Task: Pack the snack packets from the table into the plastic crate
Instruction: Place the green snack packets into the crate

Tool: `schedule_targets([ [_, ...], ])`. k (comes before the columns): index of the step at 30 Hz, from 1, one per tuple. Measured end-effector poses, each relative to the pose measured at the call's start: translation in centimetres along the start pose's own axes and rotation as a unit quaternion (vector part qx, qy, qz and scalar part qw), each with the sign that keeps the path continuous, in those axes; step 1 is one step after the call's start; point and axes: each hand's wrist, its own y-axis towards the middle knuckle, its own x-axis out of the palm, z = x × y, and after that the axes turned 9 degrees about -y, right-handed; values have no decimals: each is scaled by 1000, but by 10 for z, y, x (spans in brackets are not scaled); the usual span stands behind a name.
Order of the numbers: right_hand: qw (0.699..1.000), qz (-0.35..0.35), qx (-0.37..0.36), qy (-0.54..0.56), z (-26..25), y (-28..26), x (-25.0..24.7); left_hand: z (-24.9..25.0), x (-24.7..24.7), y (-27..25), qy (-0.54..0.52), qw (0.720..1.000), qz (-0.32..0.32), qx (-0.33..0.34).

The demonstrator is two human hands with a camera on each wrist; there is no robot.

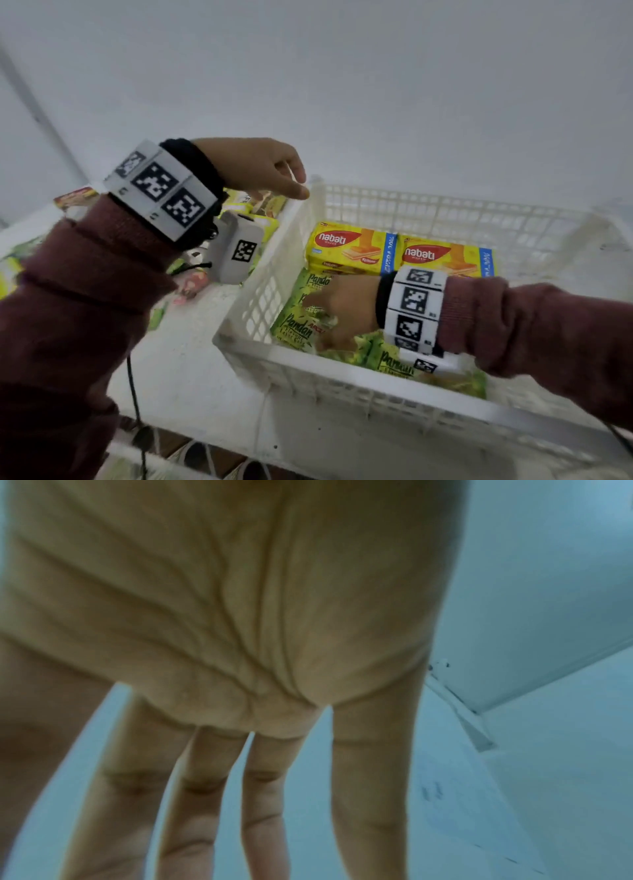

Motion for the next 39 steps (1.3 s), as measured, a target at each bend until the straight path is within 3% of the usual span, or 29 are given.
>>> schedule_targets([
  [5, 999, 16, 14, -45, -22, 18, 10, -49, 23, -3, -11, 995, -30, -91],
  [8, 999, 36, 3, -33, -22, 21, 14, -63, 43, 1, -61, 994, -37, -87],
  [13, 997, 29, 7, 69, -9, 12, 14, -71, 72, 10, -97, 992, -40, -62],
  [17, 996, 12, -22, 88, -6, 12, 22, -71, 79, 11, -107, 993, -18, -52],
  [20, 998, 3, -42, 55, -11, 15, 25, -70, 79, 10, -104, 993, -16, -48],
  [24, 995, 52, -82, -6, -12, 9, 18, -72, 81, 10, -115, 992, -6, -46],
  [27, 991, 18, -118, -60, -13, 13, 25, -73, 82, 10, -128, 991, -4, -43],
  [32, 984, 17, -65, -167, -6, 17, 50, -74, 82, 10, -133, 990, -1, -44],
  [35, 987, 36, -35, -150, -5, 22, 62, -73, 83, 9, -135, 990, -1, -45],
  [39, 985, -30, -110, -131, -9, 19, 43, -75, 84, 9, -146, 988, 8, -48],
])
